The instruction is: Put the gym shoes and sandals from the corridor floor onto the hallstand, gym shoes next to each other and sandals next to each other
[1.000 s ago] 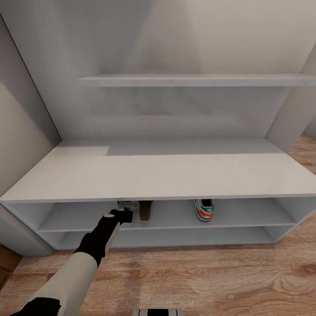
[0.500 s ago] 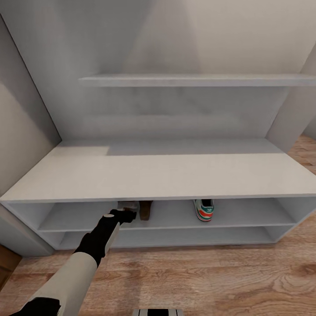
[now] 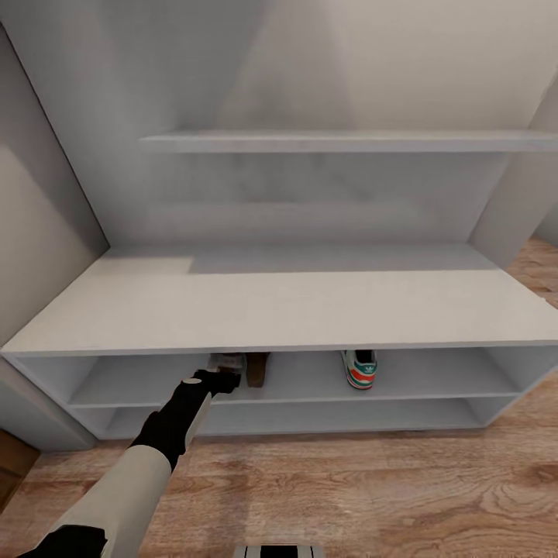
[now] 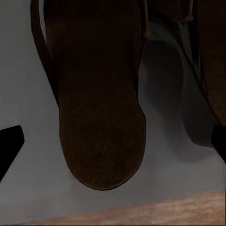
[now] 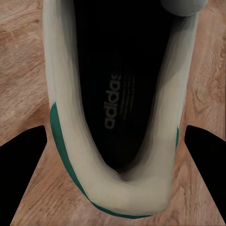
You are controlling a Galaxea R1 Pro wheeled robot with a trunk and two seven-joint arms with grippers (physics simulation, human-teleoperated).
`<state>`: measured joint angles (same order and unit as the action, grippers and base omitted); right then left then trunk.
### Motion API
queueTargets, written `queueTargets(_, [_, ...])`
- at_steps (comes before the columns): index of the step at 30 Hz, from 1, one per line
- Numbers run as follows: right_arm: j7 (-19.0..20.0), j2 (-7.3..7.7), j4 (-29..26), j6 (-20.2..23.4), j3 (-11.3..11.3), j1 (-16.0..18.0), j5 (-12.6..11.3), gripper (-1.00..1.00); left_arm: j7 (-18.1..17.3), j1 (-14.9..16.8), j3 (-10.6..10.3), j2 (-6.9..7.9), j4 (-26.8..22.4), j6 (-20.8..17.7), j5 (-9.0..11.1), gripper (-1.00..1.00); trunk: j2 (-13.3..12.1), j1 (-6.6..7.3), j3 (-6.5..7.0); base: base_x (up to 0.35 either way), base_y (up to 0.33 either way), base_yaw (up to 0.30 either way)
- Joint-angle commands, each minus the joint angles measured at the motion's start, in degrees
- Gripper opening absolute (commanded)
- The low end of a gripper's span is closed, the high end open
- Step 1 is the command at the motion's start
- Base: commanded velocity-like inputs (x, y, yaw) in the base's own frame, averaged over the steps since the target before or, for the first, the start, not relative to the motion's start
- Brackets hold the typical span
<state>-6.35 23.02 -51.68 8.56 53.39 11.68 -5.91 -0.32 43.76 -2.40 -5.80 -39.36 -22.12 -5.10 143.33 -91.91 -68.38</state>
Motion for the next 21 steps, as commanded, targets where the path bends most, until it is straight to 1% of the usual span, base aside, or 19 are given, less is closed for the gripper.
queueTargets(1, [-0.24,0.0,-0.08,0.23,-0.04,0.01,-0.59,-1.0,-0.05,0.01,-0.06,0.0,-0.1,-0.3,-0.53,1.0,0.02,0.03,-0.05,-0.186,-0.038,0.0])
queueTargets(16, [-0.24,0.0,-0.08,0.23,-0.1,0.01,-0.59,-1.0,-0.14,-0.05,0.09,-0.08,-0.1,-0.09,-0.53,1.0,0.02,0.03,-0.05,-0.293,-0.101,0.0])
queueTargets(19, [-0.24,-0.01,-0.05,0.23,-0.12,0.01,-0.58,-1.0,-0.2,-0.2,0.11,-0.03,-0.1,1.18,-0.48,1.0,0.02,0.03,-0.05,-0.313,-0.078,0.0])
queueTargets(21, [-0.26,-0.05,-0.02,0.23,-0.14,0.01,-0.58,-1.0,-0.3,-0.37,0.11,0.0,-0.06,2.72,-0.46,1.0,0.02,0.03,-0.05,-0.314,-0.075,0.0])
